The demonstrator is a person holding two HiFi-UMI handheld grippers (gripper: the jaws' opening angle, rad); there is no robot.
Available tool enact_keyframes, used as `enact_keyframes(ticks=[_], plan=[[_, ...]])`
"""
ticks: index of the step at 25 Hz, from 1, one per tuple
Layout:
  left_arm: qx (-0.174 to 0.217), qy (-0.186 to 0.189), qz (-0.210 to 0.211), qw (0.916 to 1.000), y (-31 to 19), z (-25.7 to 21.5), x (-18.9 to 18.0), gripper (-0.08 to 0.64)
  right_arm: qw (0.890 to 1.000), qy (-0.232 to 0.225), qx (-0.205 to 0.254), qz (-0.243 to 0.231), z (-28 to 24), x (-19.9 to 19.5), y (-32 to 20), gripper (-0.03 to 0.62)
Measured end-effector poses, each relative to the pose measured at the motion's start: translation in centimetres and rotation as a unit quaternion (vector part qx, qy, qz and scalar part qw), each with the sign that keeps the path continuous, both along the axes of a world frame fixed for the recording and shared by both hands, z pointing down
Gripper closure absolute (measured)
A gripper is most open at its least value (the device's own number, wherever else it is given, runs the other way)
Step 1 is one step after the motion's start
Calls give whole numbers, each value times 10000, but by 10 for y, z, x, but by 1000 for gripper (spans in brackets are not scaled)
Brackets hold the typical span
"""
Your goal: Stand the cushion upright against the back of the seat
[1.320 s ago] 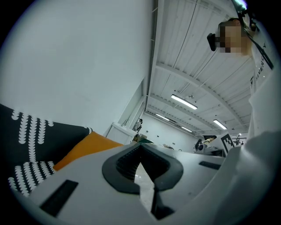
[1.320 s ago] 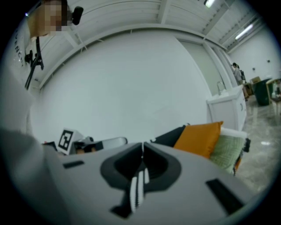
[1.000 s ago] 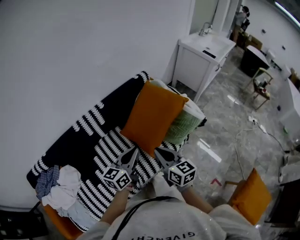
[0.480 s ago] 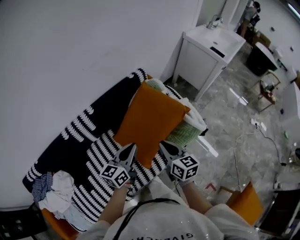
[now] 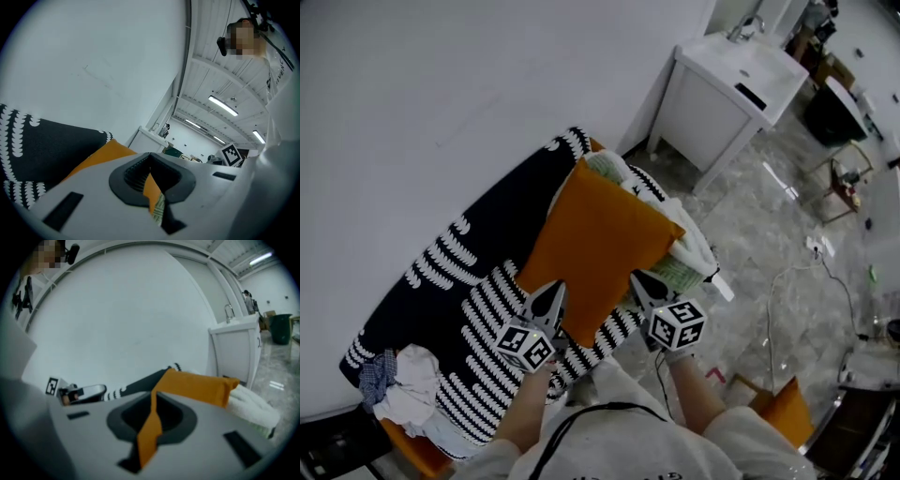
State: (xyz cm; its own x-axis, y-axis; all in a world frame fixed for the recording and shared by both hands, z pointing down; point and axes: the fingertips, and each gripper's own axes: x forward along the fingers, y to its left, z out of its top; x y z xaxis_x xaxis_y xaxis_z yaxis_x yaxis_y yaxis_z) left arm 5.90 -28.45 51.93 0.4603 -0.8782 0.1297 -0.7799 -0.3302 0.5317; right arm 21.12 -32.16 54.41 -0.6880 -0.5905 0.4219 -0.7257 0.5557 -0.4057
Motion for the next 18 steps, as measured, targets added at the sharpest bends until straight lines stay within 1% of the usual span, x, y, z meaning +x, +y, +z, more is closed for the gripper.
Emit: enact_keyframes(ticks=[3, 5, 8, 11, 14, 16, 18], plan=[[-49, -21, -39, 10000, -18, 8, -1, 535, 9995, 280, 85, 91, 8, 7, -29, 569], [-58, -12, -46, 10000, -29, 11, 0, 535, 9982, 424, 80, 419, 16, 23, -49, 550], [-98, 17, -15, 9999, -38, 18, 4, 535, 9911, 662, -60, 1154, 35, 62, -70, 437], [-160, 42, 7, 9999, -45, 25, 6, 535, 9794, 858, -251, 1809, 58, 99, -84, 371], [-218, 40, 39, 9997, -50, 32, 9, 535, 9707, 588, -488, 2278, 77, 122, -99, 343], [-257, 39, 68, 9996, -51, 37, 12, 535, 9654, 290, -630, 2513, 88, 133, -110, 327], [-281, 41, 70, 9996, -52, 39, 13, 535, 9613, -68, -774, 2642, 95, 137, -122, 314]])
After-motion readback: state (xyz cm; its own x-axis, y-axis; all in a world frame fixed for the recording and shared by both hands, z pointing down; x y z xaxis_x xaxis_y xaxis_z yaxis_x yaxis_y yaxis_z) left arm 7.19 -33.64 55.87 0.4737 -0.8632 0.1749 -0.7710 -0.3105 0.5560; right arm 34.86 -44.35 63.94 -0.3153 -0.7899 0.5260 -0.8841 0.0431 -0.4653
